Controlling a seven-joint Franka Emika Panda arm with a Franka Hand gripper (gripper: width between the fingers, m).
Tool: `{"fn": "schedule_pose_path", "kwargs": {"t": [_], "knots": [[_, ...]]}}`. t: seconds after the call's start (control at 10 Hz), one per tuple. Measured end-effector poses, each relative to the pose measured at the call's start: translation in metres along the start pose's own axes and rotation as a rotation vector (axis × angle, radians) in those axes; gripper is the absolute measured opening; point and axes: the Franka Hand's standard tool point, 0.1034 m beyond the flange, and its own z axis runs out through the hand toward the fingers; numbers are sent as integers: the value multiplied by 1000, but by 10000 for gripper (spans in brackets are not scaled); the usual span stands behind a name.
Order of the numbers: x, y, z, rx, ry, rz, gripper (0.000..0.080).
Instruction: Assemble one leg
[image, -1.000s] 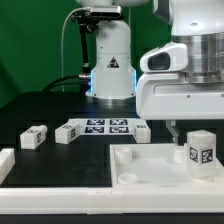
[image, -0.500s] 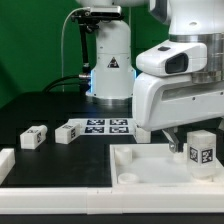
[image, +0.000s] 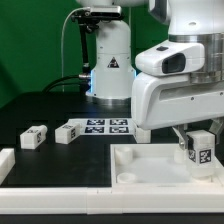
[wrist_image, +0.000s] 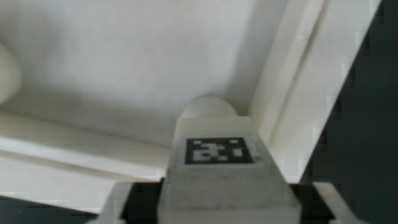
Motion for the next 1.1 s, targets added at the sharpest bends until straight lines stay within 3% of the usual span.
{"fn": "schedule_pose_path", "kwargs": {"t": [0.1,1.1], "knots": [[0,0,0,0,0,-1,290],[1,-12,3,-9,24,1380,291]]}}
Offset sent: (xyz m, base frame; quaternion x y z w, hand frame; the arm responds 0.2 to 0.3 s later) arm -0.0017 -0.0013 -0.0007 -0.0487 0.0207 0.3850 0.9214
